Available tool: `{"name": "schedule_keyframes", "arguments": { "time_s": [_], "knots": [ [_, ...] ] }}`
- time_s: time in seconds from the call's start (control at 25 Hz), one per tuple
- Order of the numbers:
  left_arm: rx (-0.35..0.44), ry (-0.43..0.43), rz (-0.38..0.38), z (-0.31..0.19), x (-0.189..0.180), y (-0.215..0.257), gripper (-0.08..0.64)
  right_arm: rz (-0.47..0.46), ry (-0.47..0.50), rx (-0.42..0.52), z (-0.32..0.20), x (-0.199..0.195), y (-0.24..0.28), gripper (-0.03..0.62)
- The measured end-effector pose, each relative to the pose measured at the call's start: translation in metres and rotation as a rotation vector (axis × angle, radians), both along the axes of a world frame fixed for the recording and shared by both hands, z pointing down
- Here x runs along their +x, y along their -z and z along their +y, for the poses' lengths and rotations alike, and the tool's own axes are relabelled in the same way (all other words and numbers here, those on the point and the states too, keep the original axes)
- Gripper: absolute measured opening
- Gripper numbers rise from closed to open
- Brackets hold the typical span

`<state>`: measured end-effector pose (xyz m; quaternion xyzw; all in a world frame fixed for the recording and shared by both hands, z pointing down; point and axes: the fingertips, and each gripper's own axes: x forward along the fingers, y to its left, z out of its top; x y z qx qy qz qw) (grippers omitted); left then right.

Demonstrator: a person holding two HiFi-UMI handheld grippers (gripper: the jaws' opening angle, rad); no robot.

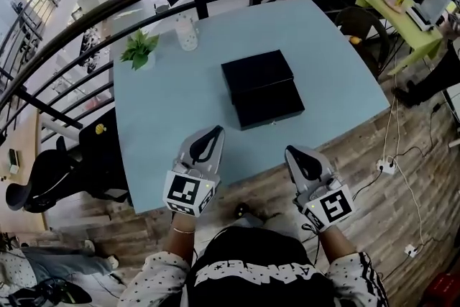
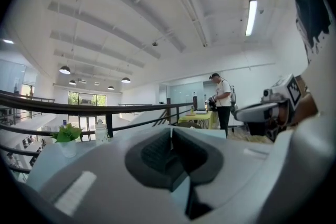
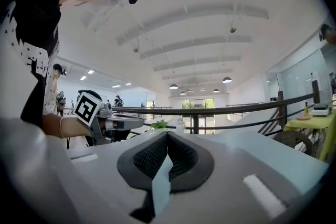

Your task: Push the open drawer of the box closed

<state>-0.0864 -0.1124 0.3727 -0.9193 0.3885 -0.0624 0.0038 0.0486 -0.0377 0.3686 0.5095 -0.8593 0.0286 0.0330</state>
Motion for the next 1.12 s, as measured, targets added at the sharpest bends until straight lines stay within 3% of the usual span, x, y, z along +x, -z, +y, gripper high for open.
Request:
{"name": "schedule_keyframes", "arguments": {
  "time_s": [0.32, 0.56, 1.12],
  "knots": [
    [-0.081, -0.001, -0.039, -0.032, 0.02, -0.038, 0.0, 0.019, -0.024, -0.062, -0.019, 0.016, -0.033, 0.002],
    [-0.108, 0.06, -0.052, -0.072, 0.029, -0.059, 0.0, 0.039, -0.049, -0.076, -0.051, 0.033, -0.061, 0.002],
    [-0.247, 0.131, -0.108, -0.151, 0.043, -0.121, 0.0, 0.061, -0.029, -0.241, -0.103, 0.047, -0.138, 0.006]
  ]
}}
